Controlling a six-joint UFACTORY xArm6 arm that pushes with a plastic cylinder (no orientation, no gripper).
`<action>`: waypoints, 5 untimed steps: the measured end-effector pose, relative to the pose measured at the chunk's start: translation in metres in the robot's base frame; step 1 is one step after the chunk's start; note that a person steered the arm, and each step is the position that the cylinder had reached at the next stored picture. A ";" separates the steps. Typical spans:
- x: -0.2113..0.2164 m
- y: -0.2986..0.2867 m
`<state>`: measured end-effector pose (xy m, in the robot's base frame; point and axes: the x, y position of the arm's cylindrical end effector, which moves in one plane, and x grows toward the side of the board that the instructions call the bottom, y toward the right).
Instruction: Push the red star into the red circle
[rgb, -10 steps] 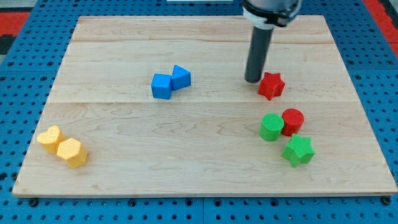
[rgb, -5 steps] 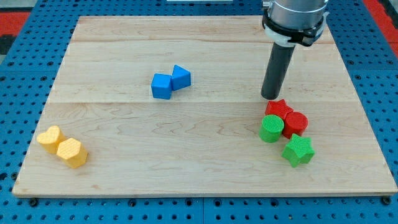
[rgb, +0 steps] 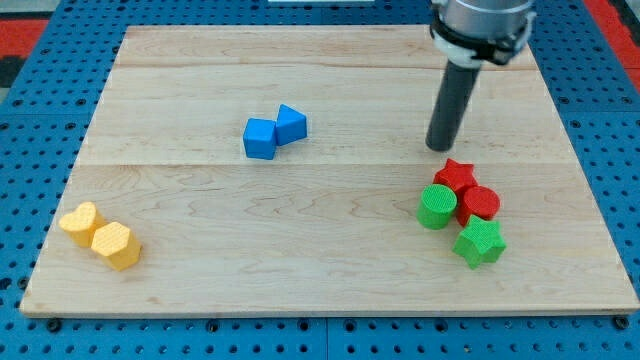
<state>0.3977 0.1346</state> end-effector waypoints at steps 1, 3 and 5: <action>-0.070 -0.022; -0.084 -0.207; -0.001 -0.104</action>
